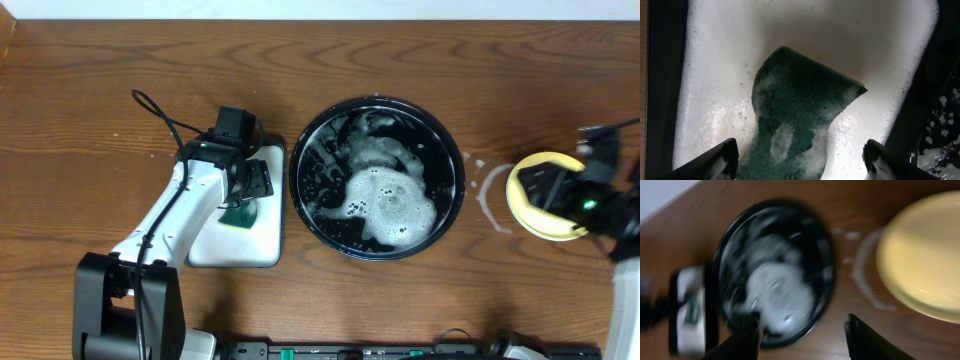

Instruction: Clean dirty plates on tray and stack at the side

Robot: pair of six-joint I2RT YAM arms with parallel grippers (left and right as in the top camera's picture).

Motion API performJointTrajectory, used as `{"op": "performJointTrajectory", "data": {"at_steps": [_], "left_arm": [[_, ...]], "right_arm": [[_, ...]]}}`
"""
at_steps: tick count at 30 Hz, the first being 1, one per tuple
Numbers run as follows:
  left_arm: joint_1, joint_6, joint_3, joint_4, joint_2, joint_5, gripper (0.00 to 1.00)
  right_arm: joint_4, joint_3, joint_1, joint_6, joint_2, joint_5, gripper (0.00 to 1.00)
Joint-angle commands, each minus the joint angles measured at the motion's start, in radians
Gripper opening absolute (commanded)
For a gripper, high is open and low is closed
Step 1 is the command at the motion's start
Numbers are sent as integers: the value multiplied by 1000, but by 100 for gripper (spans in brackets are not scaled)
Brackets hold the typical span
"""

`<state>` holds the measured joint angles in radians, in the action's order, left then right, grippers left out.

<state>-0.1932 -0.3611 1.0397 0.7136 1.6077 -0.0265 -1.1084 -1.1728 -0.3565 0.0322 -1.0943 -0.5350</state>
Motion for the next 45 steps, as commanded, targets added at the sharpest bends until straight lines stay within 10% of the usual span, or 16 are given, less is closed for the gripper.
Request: {"op": "performJointTrajectory", "data": {"at_steps": [1, 2, 3, 4, 16, 28, 45], "left_arm": [[3, 9, 5, 3, -7, -8, 81], [3, 9, 5, 3, -7, -8, 81], [3, 9, 5, 3, -7, -8, 81], [3, 9, 5, 3, -7, -8, 81], [3, 9, 5, 3, -7, -8, 81], [3, 9, 5, 3, -7, -8, 81], [3, 10, 5, 3, -7, -8, 81]], "right_arm": [[-17, -9, 154, -86, 87, -42, 55], [-17, -9, 196, -86, 107, -42, 62], [-17, -10, 239, -82, 126, -42, 97], [-17, -10, 271, -69, 141, -42, 99], [-61, -10, 359, 10, 194, 8, 99], [132, 26, 421, -283, 425, 166, 99], [446, 752, 430, -284, 953, 311, 99]]}}
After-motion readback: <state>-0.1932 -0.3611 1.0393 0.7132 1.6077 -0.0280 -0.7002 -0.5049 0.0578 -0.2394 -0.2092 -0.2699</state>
